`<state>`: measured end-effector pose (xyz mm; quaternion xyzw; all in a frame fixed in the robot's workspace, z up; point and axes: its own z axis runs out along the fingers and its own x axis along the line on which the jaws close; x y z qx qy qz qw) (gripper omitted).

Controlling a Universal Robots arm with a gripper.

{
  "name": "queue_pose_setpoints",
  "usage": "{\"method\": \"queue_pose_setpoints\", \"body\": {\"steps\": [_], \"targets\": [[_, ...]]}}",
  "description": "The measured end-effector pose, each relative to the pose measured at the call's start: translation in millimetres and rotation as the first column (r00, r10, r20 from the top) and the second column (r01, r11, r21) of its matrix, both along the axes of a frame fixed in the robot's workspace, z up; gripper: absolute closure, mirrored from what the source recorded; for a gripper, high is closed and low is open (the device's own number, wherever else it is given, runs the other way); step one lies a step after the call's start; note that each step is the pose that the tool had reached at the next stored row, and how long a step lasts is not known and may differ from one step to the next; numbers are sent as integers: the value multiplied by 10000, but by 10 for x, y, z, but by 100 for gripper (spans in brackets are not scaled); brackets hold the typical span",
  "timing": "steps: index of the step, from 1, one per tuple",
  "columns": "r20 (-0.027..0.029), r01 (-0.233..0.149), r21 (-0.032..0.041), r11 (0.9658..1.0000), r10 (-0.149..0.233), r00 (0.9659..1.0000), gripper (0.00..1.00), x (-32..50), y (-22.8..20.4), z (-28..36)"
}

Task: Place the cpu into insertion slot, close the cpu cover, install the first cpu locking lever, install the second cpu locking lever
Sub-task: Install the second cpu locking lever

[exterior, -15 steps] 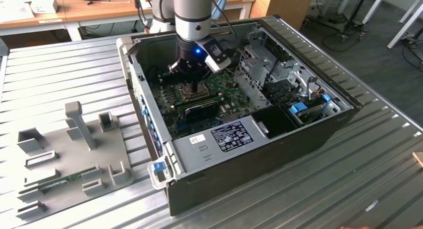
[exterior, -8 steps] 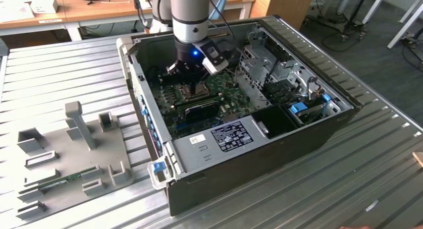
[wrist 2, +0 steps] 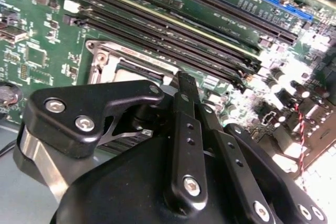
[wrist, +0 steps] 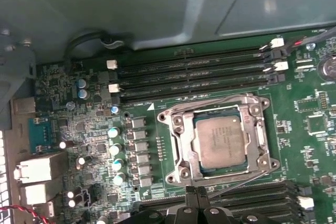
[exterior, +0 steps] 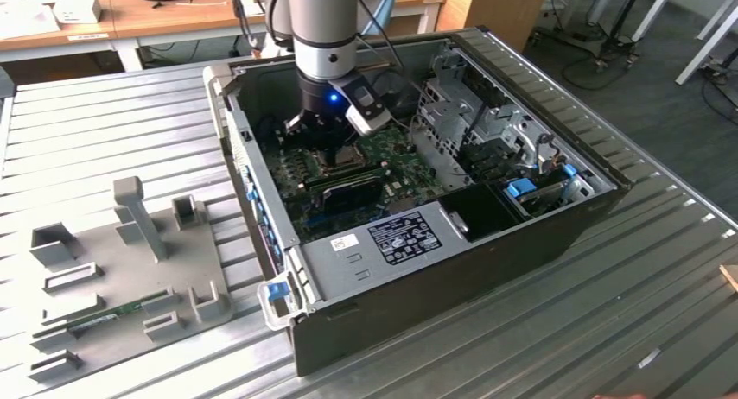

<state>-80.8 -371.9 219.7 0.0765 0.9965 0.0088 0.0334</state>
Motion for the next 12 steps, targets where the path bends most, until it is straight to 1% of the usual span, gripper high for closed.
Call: {"method": "queue_pose_setpoints", "body": {"steps": [5, 12], "targets": [[0, 61, -1, 10000, -61, 10000, 90, -42, -2, -27], [6, 72, 3, 10000, -72, 10000, 90, -53, -3, -35]]}}
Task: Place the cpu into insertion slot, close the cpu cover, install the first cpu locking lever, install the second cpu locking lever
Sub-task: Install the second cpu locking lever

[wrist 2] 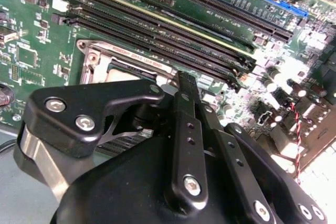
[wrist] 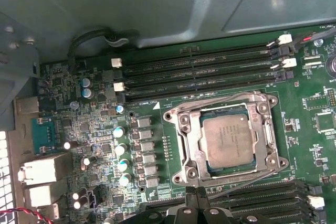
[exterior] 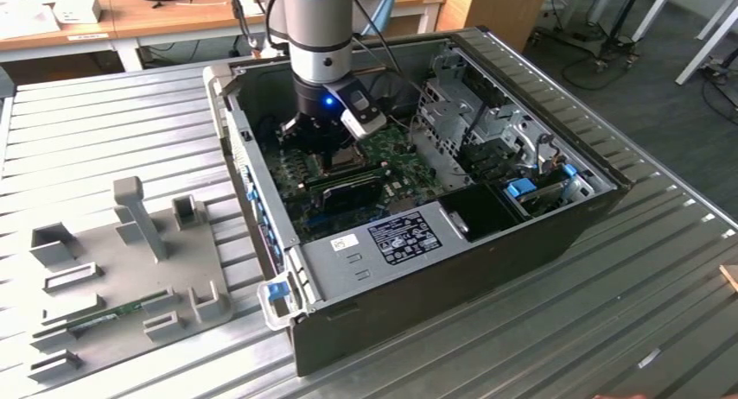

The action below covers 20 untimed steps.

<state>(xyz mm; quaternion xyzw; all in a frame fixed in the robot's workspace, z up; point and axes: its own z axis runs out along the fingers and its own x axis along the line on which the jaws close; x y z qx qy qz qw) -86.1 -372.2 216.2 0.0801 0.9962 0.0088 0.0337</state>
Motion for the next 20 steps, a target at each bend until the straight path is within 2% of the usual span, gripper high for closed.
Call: {"method": "queue_pose_setpoints", "body": {"steps": [4, 8, 20], "targets": [[-1, 0, -2, 10000, 0, 10000, 90, -4, 0, -19], [-1, 0, -2, 10000, 0, 10000, 90, -7, 0, -74], [1, 2, 6, 10000, -2, 10000, 90, -25, 1, -131]]}}
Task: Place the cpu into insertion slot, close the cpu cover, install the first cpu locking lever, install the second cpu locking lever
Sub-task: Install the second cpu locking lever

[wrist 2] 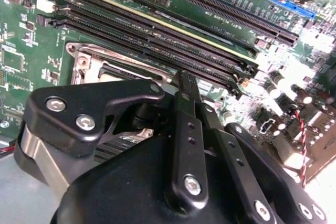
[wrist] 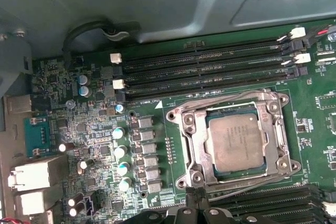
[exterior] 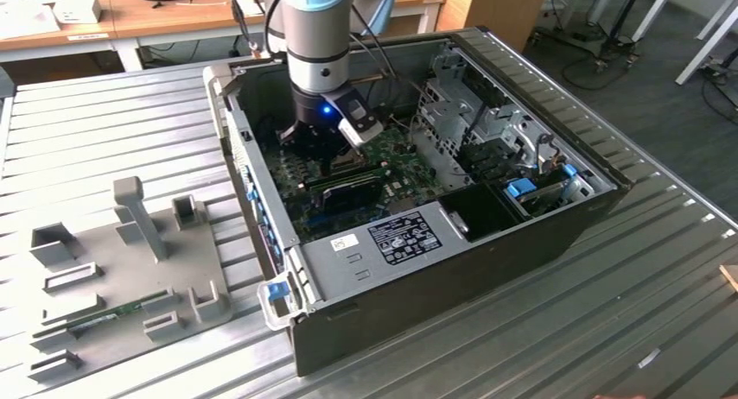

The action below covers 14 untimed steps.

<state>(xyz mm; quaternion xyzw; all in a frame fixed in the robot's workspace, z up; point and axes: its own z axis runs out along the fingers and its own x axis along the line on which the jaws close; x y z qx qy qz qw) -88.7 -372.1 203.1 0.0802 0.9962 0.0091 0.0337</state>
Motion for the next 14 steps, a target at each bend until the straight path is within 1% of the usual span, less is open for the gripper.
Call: {"method": "queue_pose_setpoints", "body": {"steps": [6, 10, 14], "targets": [[4, -1, 9, 10000, 1, 10000, 90, -45, 11, -14], [1, -1, 7, 10000, 1, 10000, 90, -52, 15, -37], [2, -2, 11, 10000, 2, 10000, 90, -57, 29, -48]]}}
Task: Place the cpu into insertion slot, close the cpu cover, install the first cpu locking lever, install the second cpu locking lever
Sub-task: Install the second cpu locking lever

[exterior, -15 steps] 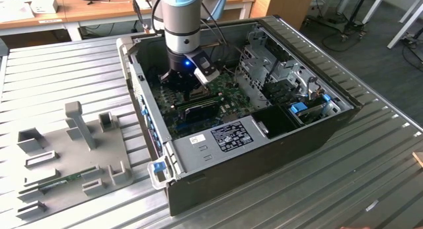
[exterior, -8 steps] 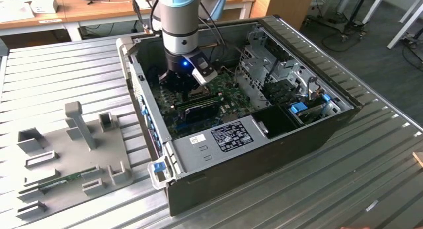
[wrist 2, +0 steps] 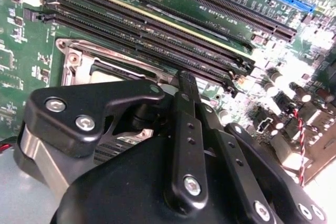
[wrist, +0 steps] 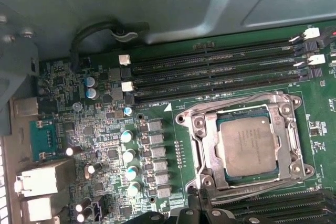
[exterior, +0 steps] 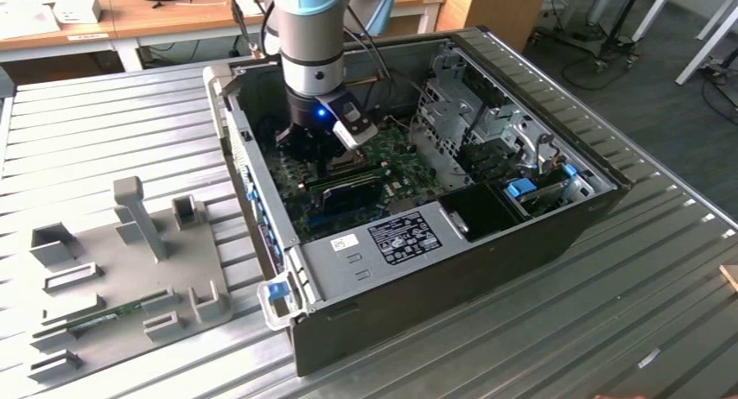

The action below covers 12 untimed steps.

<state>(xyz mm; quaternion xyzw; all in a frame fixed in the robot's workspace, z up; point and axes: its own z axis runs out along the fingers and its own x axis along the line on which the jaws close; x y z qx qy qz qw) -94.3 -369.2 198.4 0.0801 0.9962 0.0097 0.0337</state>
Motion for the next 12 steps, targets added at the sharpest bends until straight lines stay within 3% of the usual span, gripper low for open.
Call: {"method": "queue_pose_setpoints", "body": {"steps": [12], "targets": [[1, 1, 3, 10000, -1, 10000, 90, -3, 18, -3]]}}
